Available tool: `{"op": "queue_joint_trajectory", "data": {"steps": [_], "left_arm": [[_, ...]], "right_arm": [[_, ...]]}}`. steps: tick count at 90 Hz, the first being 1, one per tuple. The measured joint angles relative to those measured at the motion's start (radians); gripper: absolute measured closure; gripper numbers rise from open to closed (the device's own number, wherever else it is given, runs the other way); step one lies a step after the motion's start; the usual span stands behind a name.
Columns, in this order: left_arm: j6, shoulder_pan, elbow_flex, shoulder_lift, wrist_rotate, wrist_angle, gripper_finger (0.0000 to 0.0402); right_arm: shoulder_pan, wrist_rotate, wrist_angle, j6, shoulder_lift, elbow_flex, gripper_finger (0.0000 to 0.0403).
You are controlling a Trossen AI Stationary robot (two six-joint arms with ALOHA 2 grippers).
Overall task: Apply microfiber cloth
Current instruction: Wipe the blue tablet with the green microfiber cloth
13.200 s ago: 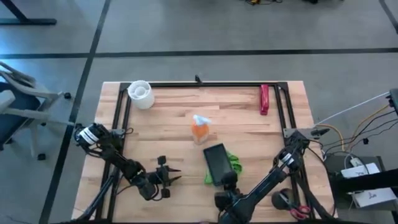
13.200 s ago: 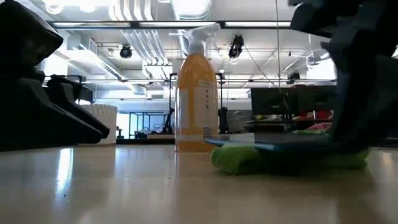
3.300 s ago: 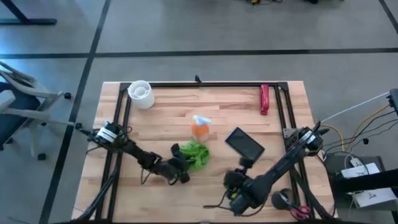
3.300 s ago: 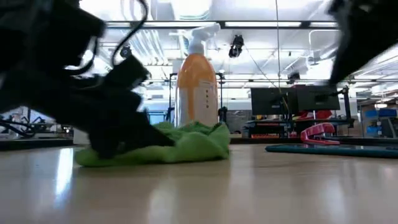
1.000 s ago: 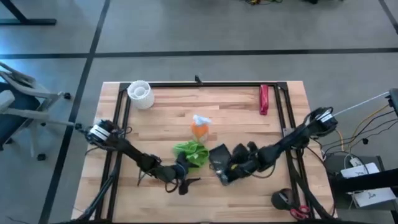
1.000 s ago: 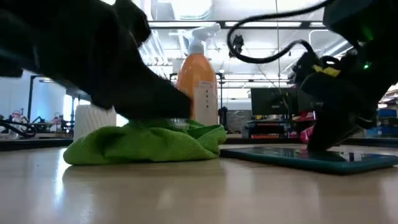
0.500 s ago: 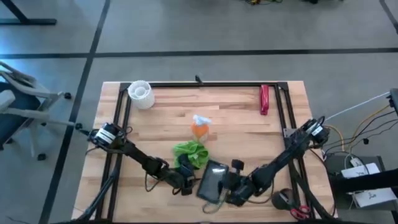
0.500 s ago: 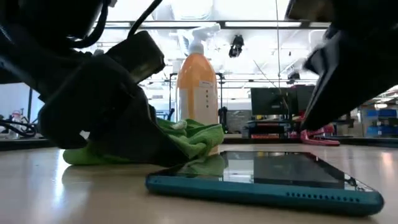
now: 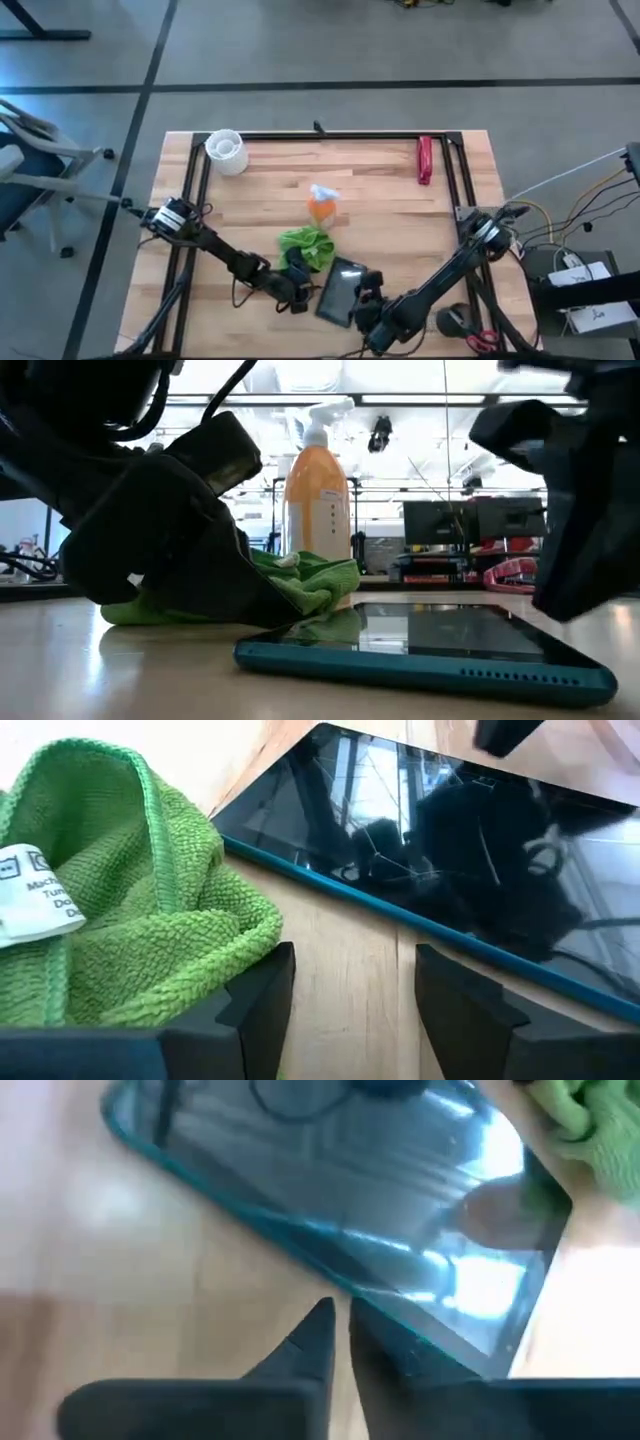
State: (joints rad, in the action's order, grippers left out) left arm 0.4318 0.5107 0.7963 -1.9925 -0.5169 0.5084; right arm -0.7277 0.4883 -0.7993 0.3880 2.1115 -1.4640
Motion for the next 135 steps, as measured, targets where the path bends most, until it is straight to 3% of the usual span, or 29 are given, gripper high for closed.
{"op": "queue_joint_trajectory", "data": {"steps": [22, 42, 62, 81, 108, 126, 135], "left_arm": [[0.0, 0.001, -0.003, -0.007, -0.014, 0.031, 0.0223], [0.0, 0.001, -0.006, -0.011, -0.015, 0.04, 0.0217], [-0.002, 0.001, -0.006, -0.012, -0.018, 0.041, 0.0224], [-0.005, 0.001, -0.007, -0.012, -0.018, 0.041, 0.0238], [-0.034, 0.001, -0.008, -0.012, -0.015, 0.042, 0.0246], [-0.105, 0.009, -0.008, 0.019, -0.012, -0.002, 0.0237], [-0.11, 0.008, -0.031, 0.078, 0.082, -0.055, 0.0232]], "right_arm": [[-0.001, 0.113, -0.125, -0.102, 0.106, -0.106, 0.0277], [-0.001, 0.272, -0.112, -0.217, 0.16, -0.128, 0.026], [0.002, 0.323, -0.106, -0.331, 0.171, -0.18, 0.0283], [0.018, 0.426, -0.072, -0.326, 0.17, -0.24, 0.031], [0.035, 0.357, -0.081, -0.283, 0.17, -0.245, 0.0341], [0.028, 0.366, -0.093, -0.28, 0.163, -0.265, 0.0387], [0.02, 0.349, -0.127, -0.31, 0.163, -0.308, 0.0394]]}}
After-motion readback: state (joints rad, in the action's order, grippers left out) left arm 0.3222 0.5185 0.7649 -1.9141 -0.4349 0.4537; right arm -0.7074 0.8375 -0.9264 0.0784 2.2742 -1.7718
